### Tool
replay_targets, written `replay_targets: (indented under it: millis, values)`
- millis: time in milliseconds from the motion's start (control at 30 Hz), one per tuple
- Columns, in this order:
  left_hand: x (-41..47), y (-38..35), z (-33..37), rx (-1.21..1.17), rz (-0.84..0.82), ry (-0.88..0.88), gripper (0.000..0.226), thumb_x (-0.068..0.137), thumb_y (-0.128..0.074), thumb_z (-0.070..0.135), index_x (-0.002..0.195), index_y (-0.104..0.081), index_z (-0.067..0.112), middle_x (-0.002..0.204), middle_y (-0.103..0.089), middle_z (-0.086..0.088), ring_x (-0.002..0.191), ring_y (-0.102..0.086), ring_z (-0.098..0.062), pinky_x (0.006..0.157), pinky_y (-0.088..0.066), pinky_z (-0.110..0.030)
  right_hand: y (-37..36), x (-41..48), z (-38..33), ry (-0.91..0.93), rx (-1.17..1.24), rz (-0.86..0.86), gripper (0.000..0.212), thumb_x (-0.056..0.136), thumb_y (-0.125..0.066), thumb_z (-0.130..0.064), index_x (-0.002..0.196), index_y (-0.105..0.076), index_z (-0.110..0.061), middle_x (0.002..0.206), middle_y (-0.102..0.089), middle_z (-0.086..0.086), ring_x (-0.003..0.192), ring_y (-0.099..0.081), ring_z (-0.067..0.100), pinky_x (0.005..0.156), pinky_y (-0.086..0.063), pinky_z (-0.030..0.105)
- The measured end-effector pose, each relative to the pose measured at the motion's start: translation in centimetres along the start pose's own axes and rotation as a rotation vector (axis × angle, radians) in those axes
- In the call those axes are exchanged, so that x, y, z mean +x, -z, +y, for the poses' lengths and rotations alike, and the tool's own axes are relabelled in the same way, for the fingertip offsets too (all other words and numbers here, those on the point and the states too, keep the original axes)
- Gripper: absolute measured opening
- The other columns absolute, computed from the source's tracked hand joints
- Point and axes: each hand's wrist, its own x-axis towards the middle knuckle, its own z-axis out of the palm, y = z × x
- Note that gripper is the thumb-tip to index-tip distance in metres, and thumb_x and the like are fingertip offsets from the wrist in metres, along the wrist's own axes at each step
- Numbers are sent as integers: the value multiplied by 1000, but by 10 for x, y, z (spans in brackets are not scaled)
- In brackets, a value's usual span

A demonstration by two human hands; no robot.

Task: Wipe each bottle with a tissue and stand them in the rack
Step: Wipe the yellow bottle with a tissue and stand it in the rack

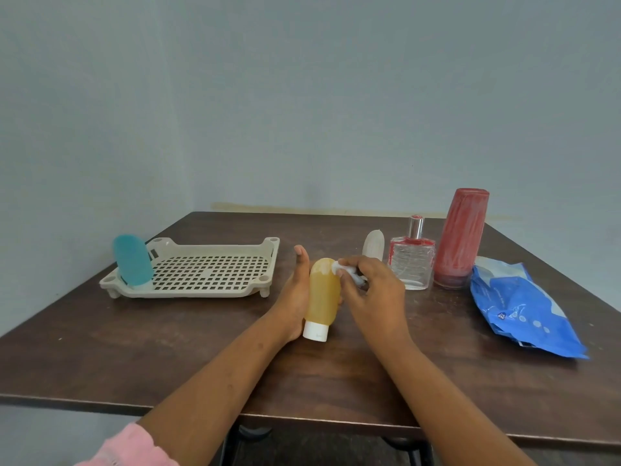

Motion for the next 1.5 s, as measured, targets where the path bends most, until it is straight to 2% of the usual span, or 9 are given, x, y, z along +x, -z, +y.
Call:
replay_targets:
  millis: [67, 167, 433, 567, 1000, 1100, 1200, 1400, 1500]
  values:
    - [1, 0, 0, -8, -6, -10, 78, 83, -14, 75, 99, -68, 21, 85, -76, -5, 75, -73, -18, 73, -57, -34, 0, 0, 1, 5, -3, -1, 10, 87, -65, -16, 97, -68, -15, 87, -61, -13, 87, -54, -8, 72, -38, 2]
    - [2, 1, -1, 6, -10, -12, 79, 76, -16, 77, 99, -68, 22, 83, -75, -4, 73, -72, -16, 67, -55, -31, 0, -1, 1, 20, -26, -11, 11, 87, -65, -15, 98, -67, -15, 89, -61, -11, 83, -53, -9, 73, -38, 1]
    - [0, -3, 1, -14, 9, 3, 72, 86, -12, 72, 93, -67, 27, 81, -76, -3, 80, -71, -20, 85, -54, -39, 0, 1, 2, 6, -26, 3, 12, 88, -64, -13, 99, -67, -14, 91, -61, -12, 84, -54, -3, 76, -39, 2]
    - [1, -3, 0, -6, 18, 13, 75, 87, -10, 72, 89, -68, 25, 78, -76, -3, 77, -71, -19, 78, -55, -35, 0, 2, 2, 0, -29, -8, 13, 88, -63, -14, 100, -67, -14, 92, -61, -11, 85, -54, -2, 76, -37, 0]
    - [1, -3, -1, -26, 41, 23, 85, 63, -20, 83, 94, -72, 23, 93, -75, -13, 88, -70, -28, 89, -52, -45, 1, 3, 2, -7, -41, -7, 14, 88, -62, -13, 101, -67, -12, 92, -59, -12, 86, -53, 0, 76, -35, -1]
    - [2, -4, -1, -45, 39, 30, 90, 61, -22, 86, 99, -71, 20, 94, -73, -16, 82, -69, -28, 76, -54, -39, -1, 4, 4, -24, -33, 10, 14, 88, -62, -12, 101, -67, -13, 92, -62, -10, 86, -55, 2, 74, -36, 1]
    - [2, -4, -1, -75, 39, 18, 86, 63, -22, 83, 92, -71, 19, 80, -72, -13, 69, -67, -24, 67, -52, -34, -2, 5, 5, -29, -40, 12, 13, 88, -62, -13, 101, -67, -15, 92, -63, -8, 85, -55, 1, 74, -37, 2]
    - [1, -5, 0, -108, 41, -5, 79, 83, -17, 76, 78, -75, 22, 78, -73, -12, 72, -67, -25, 80, -51, -41, -1, 5, 5, -29, -44, 9, 12, 89, -63, -17, 100, -66, -15, 92, -63, -8, 85, -52, -1, 75, -35, 1]
    - [3, -3, -1, -78, 21, -4, 80, 82, -16, 77, 88, -73, 20, 82, -73, -13, 74, -68, -25, 80, -52, -41, 0, 4, 2, -4, -44, 4, 13, 89, -63, -19, 100, -67, -15, 93, -63, -10, 85, -52, -2, 75, -36, 1]
